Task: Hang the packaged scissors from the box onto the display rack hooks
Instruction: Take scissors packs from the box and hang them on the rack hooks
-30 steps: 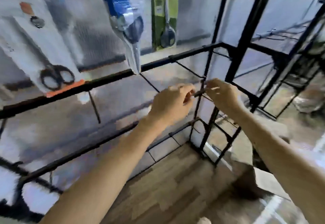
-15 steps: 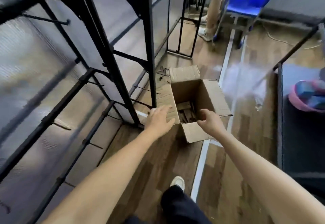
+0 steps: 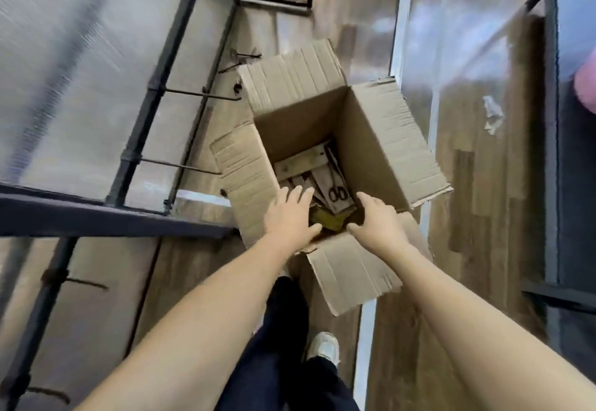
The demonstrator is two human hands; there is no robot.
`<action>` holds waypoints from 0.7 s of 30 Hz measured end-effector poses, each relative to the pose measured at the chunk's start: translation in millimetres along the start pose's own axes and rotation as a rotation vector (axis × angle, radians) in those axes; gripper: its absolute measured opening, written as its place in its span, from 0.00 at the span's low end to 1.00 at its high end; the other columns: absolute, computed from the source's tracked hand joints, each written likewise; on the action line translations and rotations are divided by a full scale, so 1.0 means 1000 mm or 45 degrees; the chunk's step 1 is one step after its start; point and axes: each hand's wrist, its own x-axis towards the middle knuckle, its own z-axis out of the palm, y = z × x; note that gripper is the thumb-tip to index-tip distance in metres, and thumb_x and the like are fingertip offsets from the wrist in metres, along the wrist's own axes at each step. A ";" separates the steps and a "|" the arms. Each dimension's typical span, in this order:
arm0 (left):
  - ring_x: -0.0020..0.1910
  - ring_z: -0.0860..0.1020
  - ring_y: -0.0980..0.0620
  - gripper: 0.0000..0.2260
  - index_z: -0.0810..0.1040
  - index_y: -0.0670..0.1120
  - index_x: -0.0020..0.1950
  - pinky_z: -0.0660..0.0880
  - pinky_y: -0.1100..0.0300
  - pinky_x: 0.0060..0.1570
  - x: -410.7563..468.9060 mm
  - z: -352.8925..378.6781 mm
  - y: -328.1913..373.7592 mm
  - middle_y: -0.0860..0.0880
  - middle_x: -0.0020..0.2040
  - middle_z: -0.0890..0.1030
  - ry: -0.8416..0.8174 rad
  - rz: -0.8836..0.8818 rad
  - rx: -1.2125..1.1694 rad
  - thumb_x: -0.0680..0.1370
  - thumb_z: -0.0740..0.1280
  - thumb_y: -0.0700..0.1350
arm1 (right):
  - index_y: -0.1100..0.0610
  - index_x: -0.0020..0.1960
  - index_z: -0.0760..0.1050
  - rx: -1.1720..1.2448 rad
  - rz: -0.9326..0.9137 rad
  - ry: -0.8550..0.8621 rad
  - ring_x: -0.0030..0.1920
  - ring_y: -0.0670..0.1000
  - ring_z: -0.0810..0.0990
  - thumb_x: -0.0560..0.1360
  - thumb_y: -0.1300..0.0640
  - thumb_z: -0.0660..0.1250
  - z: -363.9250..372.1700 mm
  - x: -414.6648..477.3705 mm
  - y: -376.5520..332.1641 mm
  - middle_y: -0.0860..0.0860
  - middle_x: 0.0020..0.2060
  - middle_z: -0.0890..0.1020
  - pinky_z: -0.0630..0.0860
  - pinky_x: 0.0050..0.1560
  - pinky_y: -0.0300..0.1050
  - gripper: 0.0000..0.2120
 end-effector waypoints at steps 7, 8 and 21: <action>0.68 0.65 0.44 0.27 0.59 0.44 0.72 0.68 0.51 0.61 0.146 0.082 -0.009 0.45 0.69 0.67 -0.160 -0.181 -0.298 0.76 0.64 0.50 | 0.55 0.72 0.59 0.162 0.087 -0.107 0.66 0.59 0.68 0.75 0.56 0.63 0.060 0.149 0.017 0.56 0.67 0.69 0.69 0.62 0.50 0.27; 0.67 0.66 0.43 0.27 0.60 0.44 0.71 0.69 0.51 0.60 0.167 0.096 -0.010 0.44 0.69 0.67 -0.158 -0.310 -0.479 0.76 0.65 0.50 | 0.55 0.72 0.58 0.173 0.114 -0.132 0.66 0.59 0.68 0.75 0.56 0.63 0.070 0.171 0.021 0.56 0.67 0.69 0.70 0.62 0.51 0.28; 0.70 0.62 0.44 0.50 0.41 0.56 0.75 0.73 0.59 0.42 0.346 0.242 -0.057 0.51 0.75 0.54 0.241 -1.283 -1.852 0.66 0.75 0.55 | 0.55 0.58 0.73 1.734 0.587 -0.415 0.58 0.50 0.75 0.77 0.47 0.61 0.171 0.394 0.032 0.52 0.59 0.77 0.74 0.53 0.42 0.15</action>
